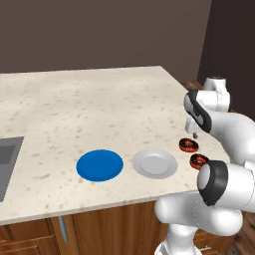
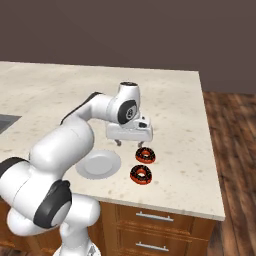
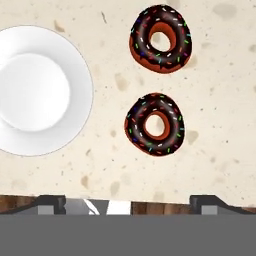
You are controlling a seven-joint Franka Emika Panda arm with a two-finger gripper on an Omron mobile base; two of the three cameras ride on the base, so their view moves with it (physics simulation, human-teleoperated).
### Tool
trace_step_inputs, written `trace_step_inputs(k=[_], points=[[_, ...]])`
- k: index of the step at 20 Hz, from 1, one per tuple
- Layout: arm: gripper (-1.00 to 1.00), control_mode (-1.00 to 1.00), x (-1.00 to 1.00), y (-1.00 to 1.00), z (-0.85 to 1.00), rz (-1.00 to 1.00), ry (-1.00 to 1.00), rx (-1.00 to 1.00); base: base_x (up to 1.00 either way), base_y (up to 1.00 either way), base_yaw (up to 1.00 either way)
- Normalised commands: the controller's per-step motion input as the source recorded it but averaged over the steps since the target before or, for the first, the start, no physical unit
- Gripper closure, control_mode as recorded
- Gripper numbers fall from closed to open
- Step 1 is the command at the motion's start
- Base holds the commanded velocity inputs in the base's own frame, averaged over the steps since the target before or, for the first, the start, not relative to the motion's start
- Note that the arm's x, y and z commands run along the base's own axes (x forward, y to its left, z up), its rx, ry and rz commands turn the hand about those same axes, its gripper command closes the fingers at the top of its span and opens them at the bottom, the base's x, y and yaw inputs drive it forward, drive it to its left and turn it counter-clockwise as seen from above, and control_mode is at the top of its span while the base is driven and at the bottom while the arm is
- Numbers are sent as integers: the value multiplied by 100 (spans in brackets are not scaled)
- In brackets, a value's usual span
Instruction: Place the pastries on the plates.
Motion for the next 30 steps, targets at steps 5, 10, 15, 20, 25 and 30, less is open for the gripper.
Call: trace_step_inputs(k=[5,10,15,20,25,30], points=[[-100,-100,1,-10,-57,0,0,0,0,0,0],[-100,-100,9,-5,-52,0,-11,0,0,0,0],[-100,-100,16,-2,-37,0,-6,0,0,0,0],[-100,-100,32,0,-36,0,0,0,0,0,0],[-100,-100,6,-1,-34,0,0,0,0,0,0],[-100,-100,-24,-4,-11,0,0,0,0,0,0]])
